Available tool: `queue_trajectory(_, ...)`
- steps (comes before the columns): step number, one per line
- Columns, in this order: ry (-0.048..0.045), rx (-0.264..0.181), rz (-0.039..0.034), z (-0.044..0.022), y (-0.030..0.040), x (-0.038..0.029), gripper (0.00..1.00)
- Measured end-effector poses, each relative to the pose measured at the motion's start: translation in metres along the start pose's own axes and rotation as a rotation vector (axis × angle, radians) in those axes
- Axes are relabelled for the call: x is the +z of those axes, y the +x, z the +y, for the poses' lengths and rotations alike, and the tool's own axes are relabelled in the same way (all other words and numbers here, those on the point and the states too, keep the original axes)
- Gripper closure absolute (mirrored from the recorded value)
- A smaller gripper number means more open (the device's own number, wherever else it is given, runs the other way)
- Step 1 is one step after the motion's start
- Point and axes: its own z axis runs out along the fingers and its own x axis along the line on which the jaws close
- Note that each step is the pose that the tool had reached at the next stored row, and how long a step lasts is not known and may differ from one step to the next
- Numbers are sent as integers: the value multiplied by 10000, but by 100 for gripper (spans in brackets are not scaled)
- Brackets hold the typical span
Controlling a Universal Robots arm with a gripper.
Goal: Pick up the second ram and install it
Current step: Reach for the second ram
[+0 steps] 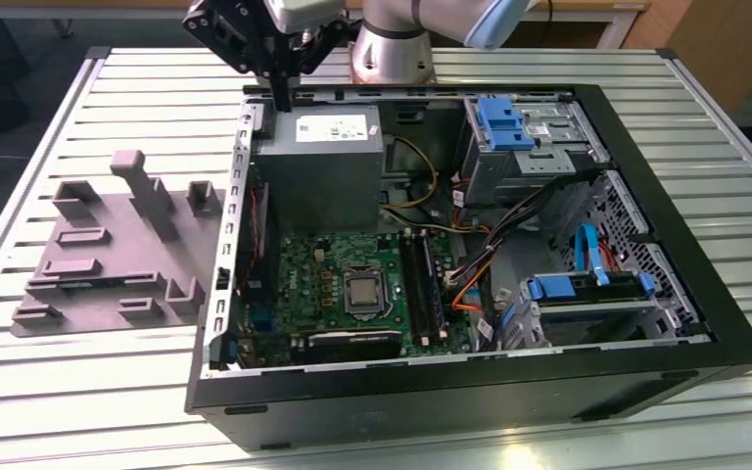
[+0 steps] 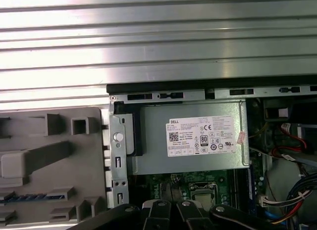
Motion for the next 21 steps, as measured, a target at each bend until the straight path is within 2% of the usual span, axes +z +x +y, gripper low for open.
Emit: queue_trajectory(21,0,0,1,-5,57,8,89)
